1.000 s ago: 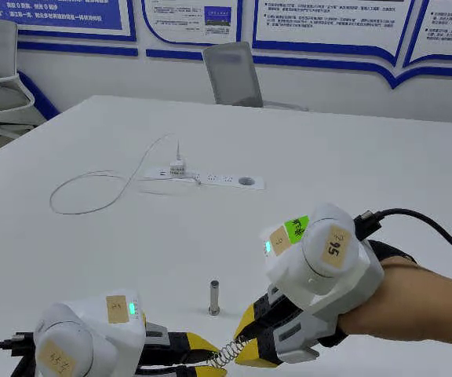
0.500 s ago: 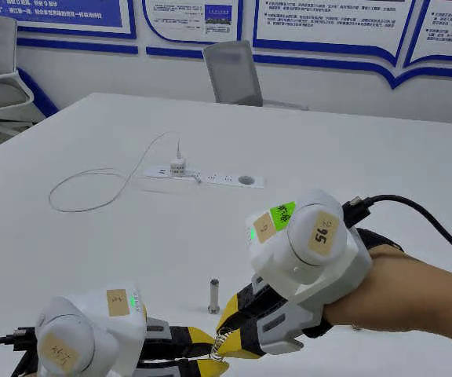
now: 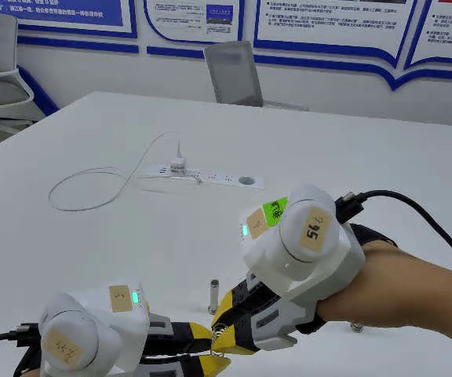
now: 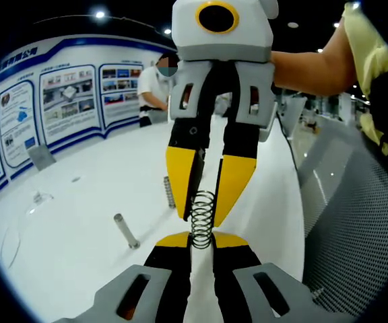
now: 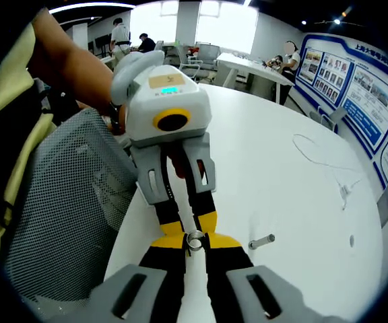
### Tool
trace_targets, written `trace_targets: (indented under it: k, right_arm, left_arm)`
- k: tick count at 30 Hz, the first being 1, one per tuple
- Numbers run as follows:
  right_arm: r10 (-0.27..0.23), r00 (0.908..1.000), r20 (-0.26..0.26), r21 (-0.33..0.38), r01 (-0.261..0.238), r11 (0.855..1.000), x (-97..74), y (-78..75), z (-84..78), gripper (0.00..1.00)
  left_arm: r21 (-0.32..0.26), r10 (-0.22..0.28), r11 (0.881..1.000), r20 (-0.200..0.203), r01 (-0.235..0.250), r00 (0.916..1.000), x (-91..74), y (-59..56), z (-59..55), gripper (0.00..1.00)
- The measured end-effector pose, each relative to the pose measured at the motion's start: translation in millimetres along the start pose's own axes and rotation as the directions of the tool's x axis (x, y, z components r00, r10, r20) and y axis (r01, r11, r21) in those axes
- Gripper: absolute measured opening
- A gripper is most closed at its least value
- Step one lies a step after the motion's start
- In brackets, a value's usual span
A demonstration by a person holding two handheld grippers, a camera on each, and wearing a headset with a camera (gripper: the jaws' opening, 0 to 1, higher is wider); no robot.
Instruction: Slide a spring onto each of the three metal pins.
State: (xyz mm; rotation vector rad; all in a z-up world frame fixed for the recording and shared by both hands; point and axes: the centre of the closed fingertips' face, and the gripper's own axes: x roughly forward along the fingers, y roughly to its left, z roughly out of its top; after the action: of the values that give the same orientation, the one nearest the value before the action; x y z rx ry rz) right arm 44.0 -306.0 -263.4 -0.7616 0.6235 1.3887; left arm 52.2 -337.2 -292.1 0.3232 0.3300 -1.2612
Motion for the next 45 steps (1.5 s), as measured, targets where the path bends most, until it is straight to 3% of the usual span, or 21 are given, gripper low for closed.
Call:
trace_targets:
  k: [8, 26, 36, 45]
  right_arm:
    - [-0.001, 1.0000, -0.004, 0.002, 0.001, 1.000, -0.2, -2.8, -0.3, 0.12]
    - [-0.026, 0.9997, 0.001, 0.011, 0.026, 1.000, -6.4, -14.5, 2.4, 0.12]
    - [-0.062, 0.9980, 0.009, 0.042, 0.062, 0.997, -13.2, -31.7, 1.1, 0.12]
    - [-0.112, 0.9936, 0.013, 0.077, 0.111, 0.991, -20.0, -56.5, -0.1, 0.12]
  left_arm:
    - [-0.009, 0.016, 1.000, 0.013, -0.016, 0.9998, -2.2, 3.2, 2.9, 0.13]
    - [-0.063, 0.089, 0.994, 0.010, -0.089, 0.9959, -15.8, 16.9, -3.6, 0.34]
    - [-0.091, 0.121, 0.989, 0.016, -0.119, 0.9925, -22.5, 21.9, -7.4, 0.40]
    - [-0.105, 0.130, 0.986, 0.016, -0.127, 0.9914, -22.6, 23.1, -10.3, 0.44]
